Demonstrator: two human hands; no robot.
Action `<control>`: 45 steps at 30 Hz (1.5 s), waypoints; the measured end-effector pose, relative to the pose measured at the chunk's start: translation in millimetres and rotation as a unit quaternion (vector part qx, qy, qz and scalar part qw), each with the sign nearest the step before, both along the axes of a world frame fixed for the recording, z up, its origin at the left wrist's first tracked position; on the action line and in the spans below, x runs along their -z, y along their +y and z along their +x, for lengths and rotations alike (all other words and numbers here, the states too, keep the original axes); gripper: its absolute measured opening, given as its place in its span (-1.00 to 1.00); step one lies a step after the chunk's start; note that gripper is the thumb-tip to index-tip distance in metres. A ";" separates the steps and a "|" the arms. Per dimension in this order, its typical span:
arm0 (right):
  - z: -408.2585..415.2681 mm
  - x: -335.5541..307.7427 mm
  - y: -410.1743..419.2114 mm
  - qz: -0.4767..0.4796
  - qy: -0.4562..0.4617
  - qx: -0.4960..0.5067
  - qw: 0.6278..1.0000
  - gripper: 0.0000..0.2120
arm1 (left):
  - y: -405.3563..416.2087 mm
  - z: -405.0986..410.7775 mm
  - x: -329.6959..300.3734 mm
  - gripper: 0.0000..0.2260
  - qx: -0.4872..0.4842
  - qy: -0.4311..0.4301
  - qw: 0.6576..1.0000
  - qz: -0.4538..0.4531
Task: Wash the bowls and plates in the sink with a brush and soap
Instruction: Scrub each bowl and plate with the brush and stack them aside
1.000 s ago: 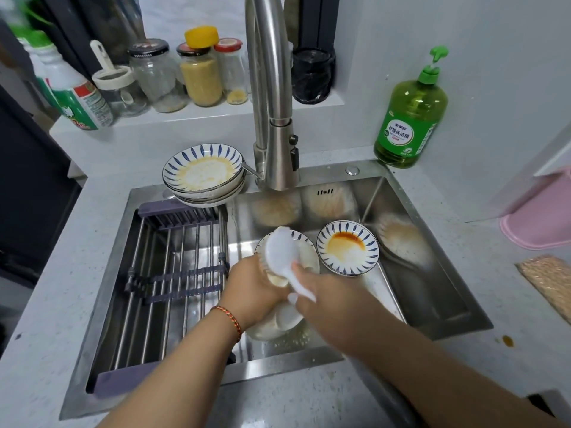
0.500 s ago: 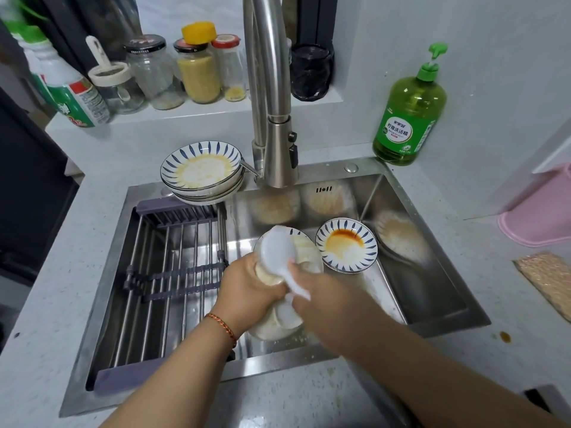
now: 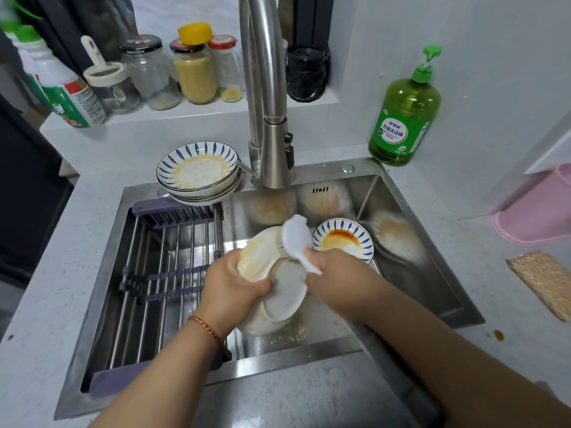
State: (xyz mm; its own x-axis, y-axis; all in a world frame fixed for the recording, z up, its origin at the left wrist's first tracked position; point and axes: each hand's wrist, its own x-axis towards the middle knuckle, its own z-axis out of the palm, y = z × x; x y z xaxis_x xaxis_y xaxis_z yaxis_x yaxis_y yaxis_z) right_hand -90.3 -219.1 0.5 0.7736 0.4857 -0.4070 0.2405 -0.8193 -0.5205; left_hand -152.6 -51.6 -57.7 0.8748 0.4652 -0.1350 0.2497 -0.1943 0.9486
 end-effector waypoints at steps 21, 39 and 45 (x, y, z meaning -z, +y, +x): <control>8.7 36.8 -30.0 0.283 0.175 0.304 0.893 -0.75 | 5.3 -5.6 7.1 -0.49 0.009 -0.023 0.915 -0.403; 24.7 39.4 -35.1 0.093 0.047 0.146 0.984 -0.81 | 28.3 15.6 -10.8 -0.69 0.038 0.025 0.996 -0.076; 22.2 25.1 -20.5 0.122 0.074 0.137 0.980 -0.78 | 15.3 16.3 -10.7 -0.67 0.056 0.031 0.996 0.057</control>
State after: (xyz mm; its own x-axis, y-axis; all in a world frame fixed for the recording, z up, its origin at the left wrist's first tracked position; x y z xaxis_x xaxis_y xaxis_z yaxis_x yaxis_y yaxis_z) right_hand -68.1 -239.6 -24.6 0.8299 0.3642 -0.4227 -0.0644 -0.6900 -0.7209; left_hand -136.2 -36.3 -47.1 0.9137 0.3808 -0.1418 0.2777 -0.3306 0.9020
